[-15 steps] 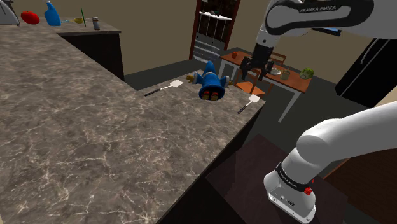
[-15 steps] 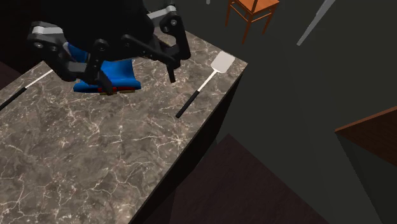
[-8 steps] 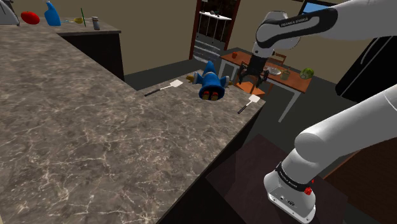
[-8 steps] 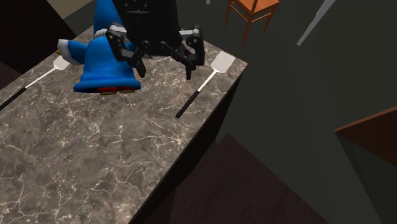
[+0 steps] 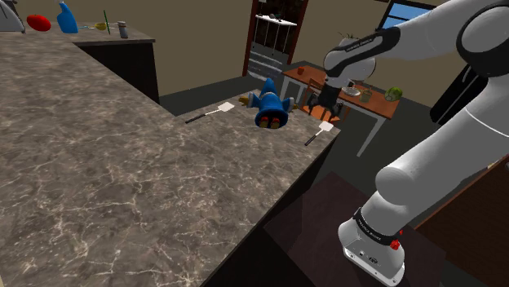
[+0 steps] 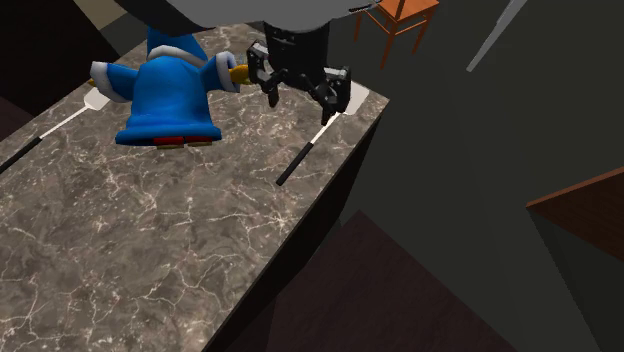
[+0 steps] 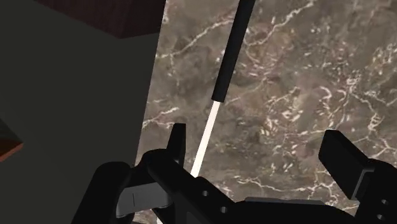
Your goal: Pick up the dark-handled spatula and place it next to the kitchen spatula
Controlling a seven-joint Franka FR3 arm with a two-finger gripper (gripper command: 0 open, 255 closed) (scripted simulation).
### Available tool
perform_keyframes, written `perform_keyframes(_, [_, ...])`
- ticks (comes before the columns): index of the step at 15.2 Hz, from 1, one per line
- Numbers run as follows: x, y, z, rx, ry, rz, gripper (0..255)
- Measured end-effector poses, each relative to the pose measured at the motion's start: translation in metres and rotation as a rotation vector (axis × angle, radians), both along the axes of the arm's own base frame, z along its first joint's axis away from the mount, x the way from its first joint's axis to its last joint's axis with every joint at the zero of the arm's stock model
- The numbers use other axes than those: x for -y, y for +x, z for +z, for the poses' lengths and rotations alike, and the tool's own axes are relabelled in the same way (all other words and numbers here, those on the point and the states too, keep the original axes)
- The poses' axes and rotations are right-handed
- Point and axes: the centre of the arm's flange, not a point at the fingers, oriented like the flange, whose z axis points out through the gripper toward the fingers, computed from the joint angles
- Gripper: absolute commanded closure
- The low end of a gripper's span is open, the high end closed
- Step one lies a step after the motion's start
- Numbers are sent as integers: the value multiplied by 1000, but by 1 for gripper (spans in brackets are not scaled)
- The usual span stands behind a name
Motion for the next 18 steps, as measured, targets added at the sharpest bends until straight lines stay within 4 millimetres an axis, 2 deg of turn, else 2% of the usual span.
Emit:
perform_keyframes(5, [47,-8,-44,-4,6,-202,0])
perform_keyframes(13, [49,-10,-86,-5,6,-233,0])
perform_keyframes(18, [49,-10,-90,-5,6,-233,0])
